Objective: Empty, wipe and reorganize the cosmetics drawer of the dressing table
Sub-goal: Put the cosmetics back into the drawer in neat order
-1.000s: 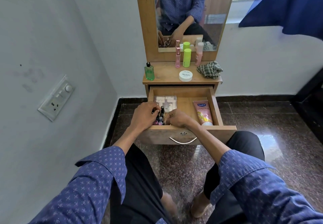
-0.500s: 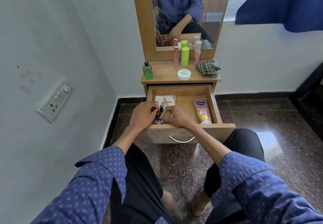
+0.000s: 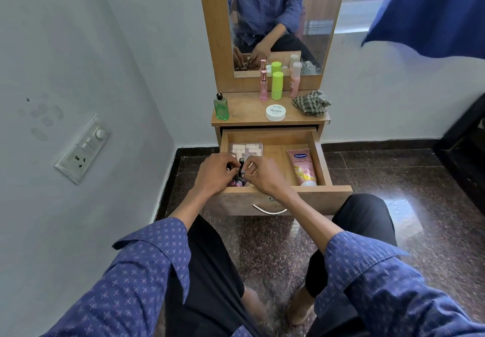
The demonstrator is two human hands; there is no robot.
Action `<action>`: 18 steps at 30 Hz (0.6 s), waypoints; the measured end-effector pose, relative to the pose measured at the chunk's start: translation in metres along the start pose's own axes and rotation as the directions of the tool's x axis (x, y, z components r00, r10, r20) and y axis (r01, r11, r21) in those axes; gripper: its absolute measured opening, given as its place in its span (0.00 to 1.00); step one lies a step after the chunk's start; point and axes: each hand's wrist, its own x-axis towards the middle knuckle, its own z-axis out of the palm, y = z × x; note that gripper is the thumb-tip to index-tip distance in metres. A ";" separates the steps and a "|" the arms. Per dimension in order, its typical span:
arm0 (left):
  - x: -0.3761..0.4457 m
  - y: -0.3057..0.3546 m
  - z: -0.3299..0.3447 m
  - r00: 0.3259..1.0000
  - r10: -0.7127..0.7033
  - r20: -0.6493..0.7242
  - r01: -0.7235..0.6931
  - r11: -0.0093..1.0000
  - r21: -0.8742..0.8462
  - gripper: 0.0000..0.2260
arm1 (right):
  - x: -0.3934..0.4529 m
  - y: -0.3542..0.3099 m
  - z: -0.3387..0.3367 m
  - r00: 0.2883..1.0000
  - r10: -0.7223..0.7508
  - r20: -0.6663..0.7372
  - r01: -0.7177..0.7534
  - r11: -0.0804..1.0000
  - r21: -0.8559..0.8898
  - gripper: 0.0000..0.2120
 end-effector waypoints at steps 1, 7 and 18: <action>0.000 0.000 0.000 1.000 -0.001 0.005 0.001 1.000 -0.005 0.06 | 0.000 0.000 0.000 1.000 0.003 -0.019 -0.003 1.000 0.000 0.07; 0.001 0.000 0.000 0.999 -0.012 0.034 0.012 1.000 -0.002 0.06 | 0.004 -0.001 0.002 0.999 0.029 -0.043 -0.028 0.999 0.036 0.08; 0.001 0.002 0.000 0.999 -0.016 0.039 0.015 1.000 0.012 0.06 | 0.009 -0.004 0.007 0.996 0.084 -0.026 -0.083 0.995 0.060 0.07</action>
